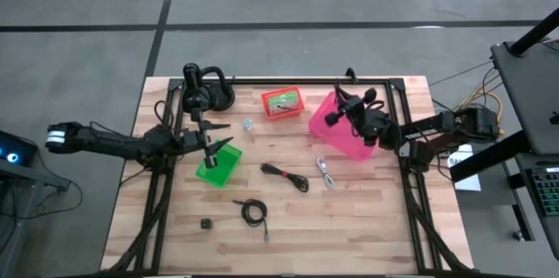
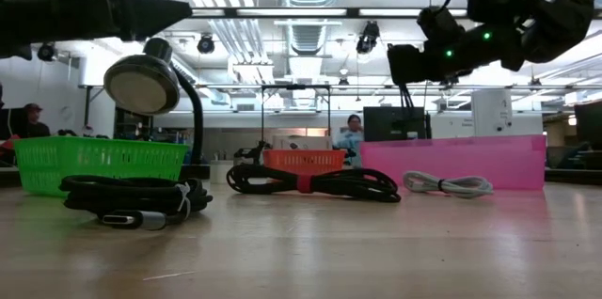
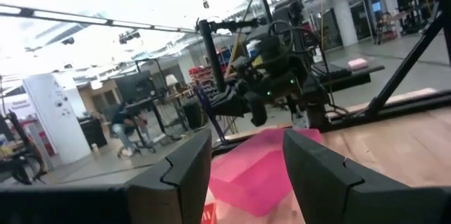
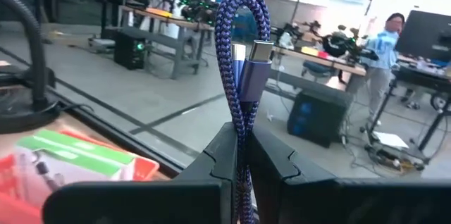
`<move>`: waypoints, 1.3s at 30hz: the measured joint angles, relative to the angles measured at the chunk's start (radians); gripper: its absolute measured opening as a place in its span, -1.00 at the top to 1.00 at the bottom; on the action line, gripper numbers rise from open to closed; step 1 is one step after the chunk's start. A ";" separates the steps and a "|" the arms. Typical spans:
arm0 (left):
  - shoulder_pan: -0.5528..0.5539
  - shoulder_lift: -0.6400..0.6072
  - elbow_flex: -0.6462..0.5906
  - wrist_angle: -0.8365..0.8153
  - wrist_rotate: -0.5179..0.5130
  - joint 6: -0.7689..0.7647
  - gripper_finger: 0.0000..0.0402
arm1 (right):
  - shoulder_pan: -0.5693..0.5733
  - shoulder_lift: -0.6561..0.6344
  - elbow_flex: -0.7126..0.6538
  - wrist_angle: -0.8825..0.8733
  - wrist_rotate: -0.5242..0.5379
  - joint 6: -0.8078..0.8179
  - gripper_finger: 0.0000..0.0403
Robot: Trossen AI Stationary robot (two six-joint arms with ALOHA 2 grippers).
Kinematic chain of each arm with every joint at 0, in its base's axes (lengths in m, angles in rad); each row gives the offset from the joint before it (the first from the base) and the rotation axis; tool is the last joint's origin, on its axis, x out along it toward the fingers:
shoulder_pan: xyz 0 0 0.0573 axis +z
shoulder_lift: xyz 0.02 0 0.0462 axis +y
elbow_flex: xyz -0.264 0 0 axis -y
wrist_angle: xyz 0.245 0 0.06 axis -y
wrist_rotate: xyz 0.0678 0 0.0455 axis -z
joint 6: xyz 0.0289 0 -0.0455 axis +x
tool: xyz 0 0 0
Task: Pick and place items into bin
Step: Put the blue charger cable into the pink bin
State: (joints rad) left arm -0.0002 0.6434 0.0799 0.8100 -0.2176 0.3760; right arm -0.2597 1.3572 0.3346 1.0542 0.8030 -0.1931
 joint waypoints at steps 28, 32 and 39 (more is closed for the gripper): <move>0.000 0.075 0.000 0.103 0.000 0.034 0.19 | -0.171 0.046 0.054 -0.244 -0.261 0.180 0.94; 0.000 0.076 0.000 0.101 0.000 0.034 0.19 | -0.171 0.029 0.123 -0.459 -0.261 0.245 0.94; 0.000 0.076 0.000 0.100 0.000 0.034 0.19 | -0.170 0.023 0.187 -0.665 -0.253 0.297 0.94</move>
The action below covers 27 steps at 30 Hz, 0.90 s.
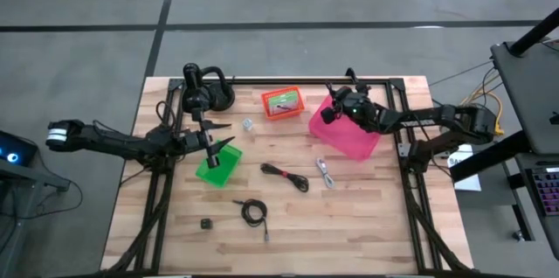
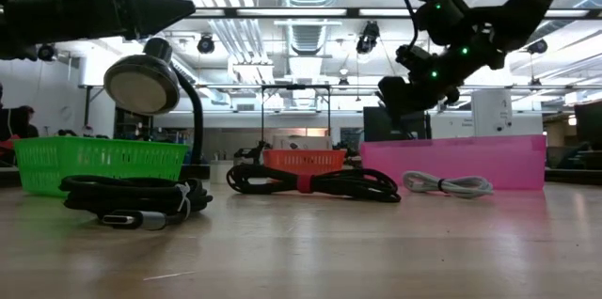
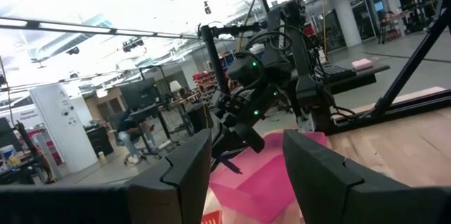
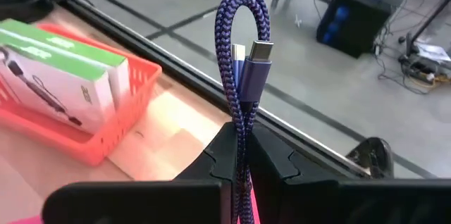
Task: Pick and place items into bin
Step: Put the blue charger cable into the pink bin
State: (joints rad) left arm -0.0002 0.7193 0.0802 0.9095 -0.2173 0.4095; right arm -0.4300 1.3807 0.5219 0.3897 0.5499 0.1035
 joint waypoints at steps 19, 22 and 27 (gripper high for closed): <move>0.000 0.001 -0.001 -0.001 0.000 0.000 0.19 | 0.000 -0.024 0.236 -0.688 -0.002 0.184 0.94; 0.000 0.000 -0.002 -0.002 0.000 0.000 0.19 | 0.000 -0.024 0.231 -0.710 -0.007 0.203 0.94; 0.000 0.000 -0.002 -0.001 0.000 0.000 0.19 | 0.000 -0.024 0.229 -0.722 -0.095 0.210 0.94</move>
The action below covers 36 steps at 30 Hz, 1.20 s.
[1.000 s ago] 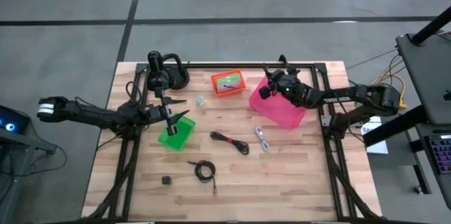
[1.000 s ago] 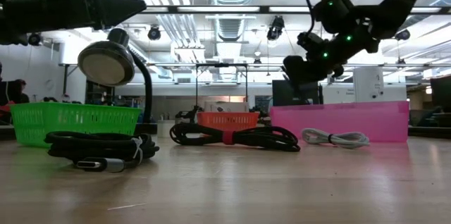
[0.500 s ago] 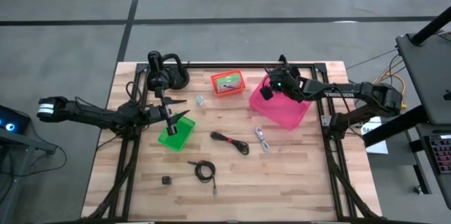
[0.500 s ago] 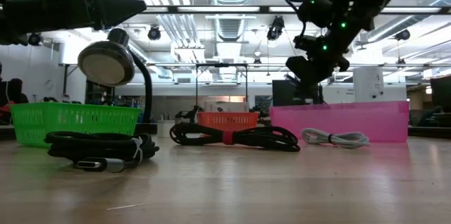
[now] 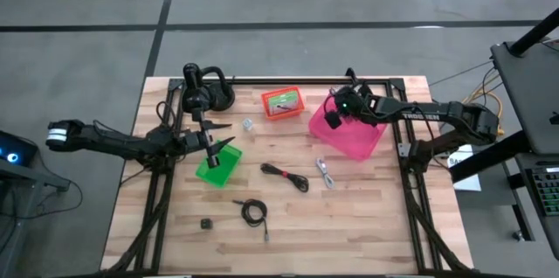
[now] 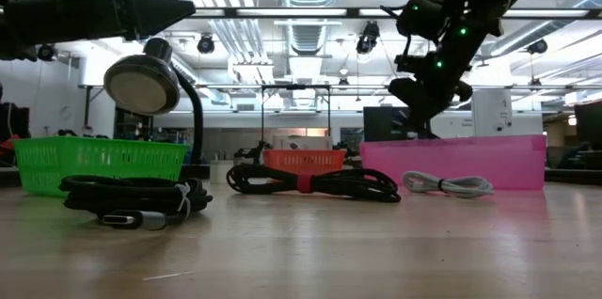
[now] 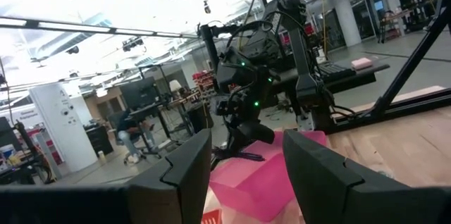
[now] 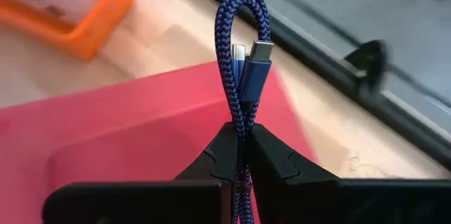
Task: Pick and place items into bin
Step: Put the blue charger cable into the pink bin
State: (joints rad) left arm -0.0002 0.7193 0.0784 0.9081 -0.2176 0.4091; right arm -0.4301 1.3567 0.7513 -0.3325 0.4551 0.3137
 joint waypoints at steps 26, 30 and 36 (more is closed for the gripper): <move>0.000 -0.001 0.000 0.000 0.000 0.000 0.19 | -0.002 0.072 -0.003 -0.066 -0.067 0.000 0.94; 0.000 -0.001 0.000 0.000 0.000 0.000 0.19 | -0.010 0.072 -0.003 -0.097 -0.067 0.001 0.94; 0.000 -0.002 0.000 0.000 0.000 0.000 0.19 | -0.023 0.072 -0.003 -0.104 -0.066 -0.002 0.94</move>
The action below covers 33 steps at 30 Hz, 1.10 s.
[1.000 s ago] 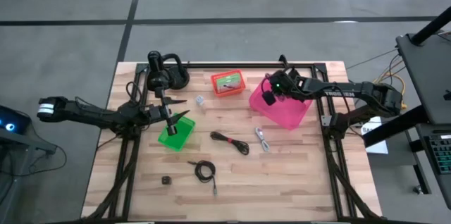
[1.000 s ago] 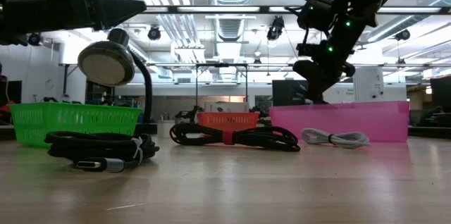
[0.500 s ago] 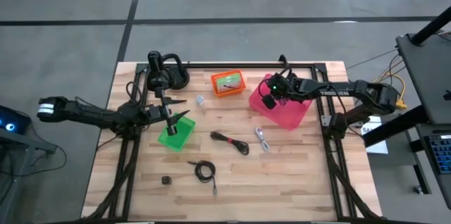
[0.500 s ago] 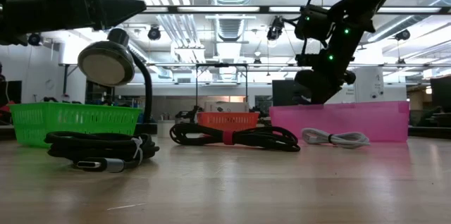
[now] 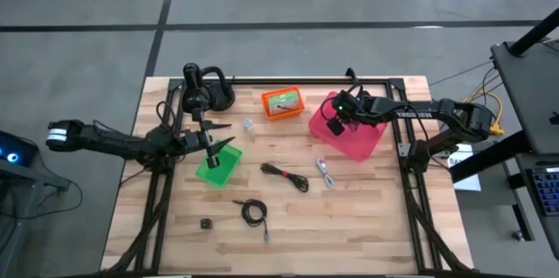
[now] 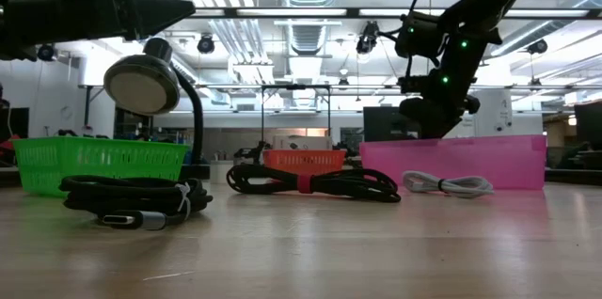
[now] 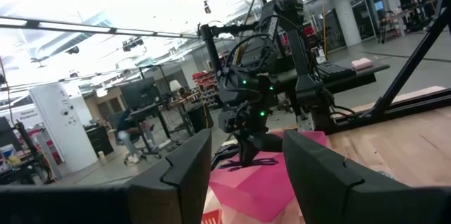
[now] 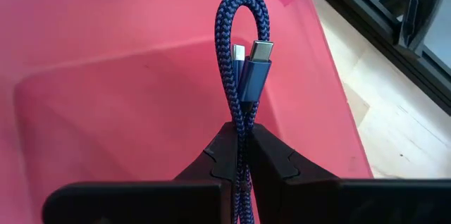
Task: Pick and place items into bin
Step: Put the blue charger cable into the pink bin
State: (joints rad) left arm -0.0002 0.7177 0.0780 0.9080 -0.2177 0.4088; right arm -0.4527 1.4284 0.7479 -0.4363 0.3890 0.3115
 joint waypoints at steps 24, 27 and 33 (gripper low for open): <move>0.000 0.000 0.000 0.000 0.000 0.000 0.19 | 0.000 0.000 0.000 -0.003 0.033 -0.234 0.94; 0.000 0.000 0.000 0.000 0.000 0.000 0.19 | 0.000 0.000 0.000 -0.001 0.032 -0.284 0.94; 0.000 0.000 0.000 0.000 0.000 0.000 0.19 | 0.000 0.000 0.000 0.020 0.030 -0.352 0.94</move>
State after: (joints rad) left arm 0.0001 0.7177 0.0776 0.9085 -0.2180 0.4085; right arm -0.4526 1.4288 0.7479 -0.4163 0.4193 -0.0404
